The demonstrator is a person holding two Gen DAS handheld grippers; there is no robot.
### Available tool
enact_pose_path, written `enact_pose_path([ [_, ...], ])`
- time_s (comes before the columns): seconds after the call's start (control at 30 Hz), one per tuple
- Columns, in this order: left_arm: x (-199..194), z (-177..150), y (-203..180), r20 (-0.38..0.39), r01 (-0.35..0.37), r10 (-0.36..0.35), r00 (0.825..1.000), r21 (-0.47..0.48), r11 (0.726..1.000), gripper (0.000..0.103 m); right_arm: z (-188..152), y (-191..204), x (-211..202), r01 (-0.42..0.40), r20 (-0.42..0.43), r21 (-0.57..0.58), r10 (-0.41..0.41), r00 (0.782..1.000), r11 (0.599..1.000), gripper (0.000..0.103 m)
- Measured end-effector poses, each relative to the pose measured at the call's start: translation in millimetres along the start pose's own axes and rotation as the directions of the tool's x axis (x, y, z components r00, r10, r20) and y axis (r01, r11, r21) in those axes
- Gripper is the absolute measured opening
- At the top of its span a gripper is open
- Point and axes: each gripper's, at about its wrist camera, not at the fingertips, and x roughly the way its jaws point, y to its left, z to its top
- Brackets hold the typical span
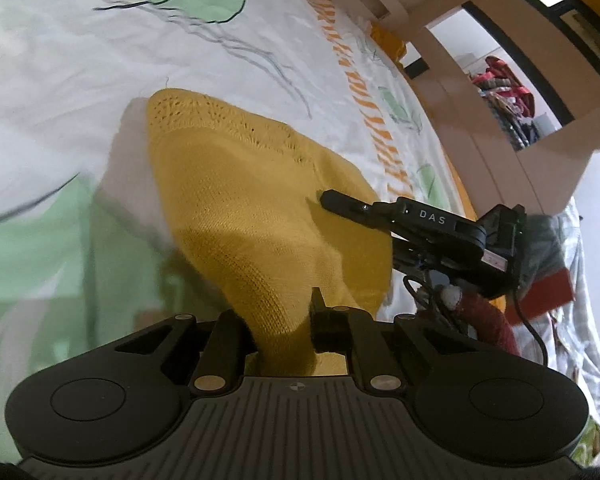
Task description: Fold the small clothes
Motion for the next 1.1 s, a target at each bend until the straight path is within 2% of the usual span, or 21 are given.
enact_pose_path([
  [0.2, -35, -43, 11, -0.033, -0.022, 0.022, 0.999, -0.008, 1.0, 0.012, -50, 20, -7, -0.038, -0.074, 0.013, 0.039, 0.996, 0.999, 0.04],
  [0.27, -36, -53, 14, -0.04, -0.052, 0.051, 0.998, -0.004, 0.999, 0.014, -60, 26, -8, -0.016, -0.071, -0.023, 0.014, 0.997, 1.0, 0.042],
  [0.4, -28, -73, 17, -0.036, -0.16, 0.161, 0.986, 0.027, 0.987, 0.018, -65, 36, -9, 0.075, -0.007, -0.138, -0.077, 0.997, 0.988, 0.042],
  [0.43, -27, -77, 18, -0.03, -0.169, 0.17, 0.985, 0.025, 0.985, 0.019, -67, 38, -10, 0.093, 0.008, -0.164, -0.093, 0.996, 0.982, 0.044],
  [0.47, -27, -80, 20, -0.02, -0.169, 0.169, 0.985, 0.017, 0.985, 0.02, -66, 41, -11, 0.127, 0.034, -0.212, -0.122, 0.992, 0.969, 0.051],
  [0.53, -28, -85, 21, 0.008, -0.164, 0.164, 0.986, 0.001, 0.986, 0.02, -71, 48, -15, 0.223, 0.109, -0.286, -0.2, 0.974, 0.932, 0.058],
  [0.67, -39, -92, 13, 0.065, -0.187, 0.186, 0.98, 0.016, 0.982, 0.02, -74, 49, -24, 0.266, 0.169, -0.259, -0.228, 0.959, 0.928, 0.061],
  [0.77, -54, -98, -5, 0.149, -0.25, 0.236, 0.96, 0.083, 0.965, 0.022, -81, 55, -40, 0.29, 0.219, -0.261, -0.236, 0.947, 0.921, 0.063],
  [0.9, -78, -104, -27, 0.286, -0.327, 0.273, 0.919, 0.164, 0.931, 0.026, -97, 74, -66, 0.273, 0.279, -0.296, -0.191, 0.941, 0.915, 0.063],
  [1.0, -82, -98, -39, 0.369, -0.384, 0.296, 0.881, 0.192, 0.903, 0.032, -115, 98, -74, 0.242, 0.257, -0.385, -0.148, 0.955, 0.891, 0.055],
  [1.1, -79, -90, -42, 0.399, -0.421, 0.316, 0.861, 0.21, 0.883, 0.036, -138, 120, -68, 0.205, 0.184, -0.475, -0.132, 0.974, 0.856, 0.051],
])
